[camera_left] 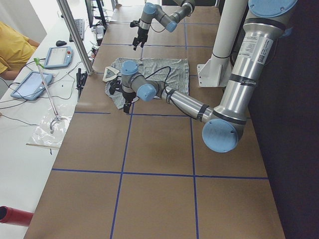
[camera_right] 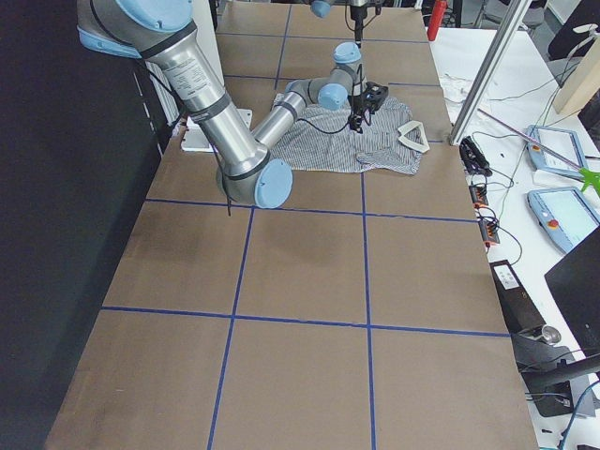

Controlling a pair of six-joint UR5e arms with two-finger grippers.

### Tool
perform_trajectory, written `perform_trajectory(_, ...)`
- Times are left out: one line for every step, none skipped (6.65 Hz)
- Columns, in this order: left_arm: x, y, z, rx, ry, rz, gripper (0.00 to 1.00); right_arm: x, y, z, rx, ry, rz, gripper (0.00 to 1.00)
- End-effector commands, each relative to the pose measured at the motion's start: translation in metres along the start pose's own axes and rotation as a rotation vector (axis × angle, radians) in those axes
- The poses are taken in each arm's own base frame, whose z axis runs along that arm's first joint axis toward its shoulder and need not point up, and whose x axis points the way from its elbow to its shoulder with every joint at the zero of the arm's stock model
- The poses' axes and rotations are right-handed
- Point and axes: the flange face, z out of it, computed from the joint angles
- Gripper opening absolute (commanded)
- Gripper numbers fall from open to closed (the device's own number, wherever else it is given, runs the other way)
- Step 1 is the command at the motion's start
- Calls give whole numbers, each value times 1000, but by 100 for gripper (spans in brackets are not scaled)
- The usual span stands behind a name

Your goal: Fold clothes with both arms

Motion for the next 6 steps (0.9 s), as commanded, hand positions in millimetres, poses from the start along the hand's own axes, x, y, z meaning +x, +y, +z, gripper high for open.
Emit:
perform_trajectory(30, -26, 90, 71, -22, -91, 97, 53, 7, -46, -62, -21, -24, 100)
perform_trajectory(44, -39, 103, 83, -39, -104, 89, 73, 7, -44, -69, -1, -24, 100)
perform_trajectory(72, -37, 117, 76, -34, -105, 87, 76, 6, -43, -66, 3, -24, 100)
perform_trajectory(85, -40, 116, 78, -24, -95, 81, 78, 6, -40, -65, 8, -23, 100)
perform_trajectory(86, -33, 126, 70, -31, -90, 71, 78, 7, -38, -66, 13, -24, 100)
perform_trajectory(85, -34, 129, 85, -36, -85, 50, 83, 7, -33, -59, 24, -28, 100)
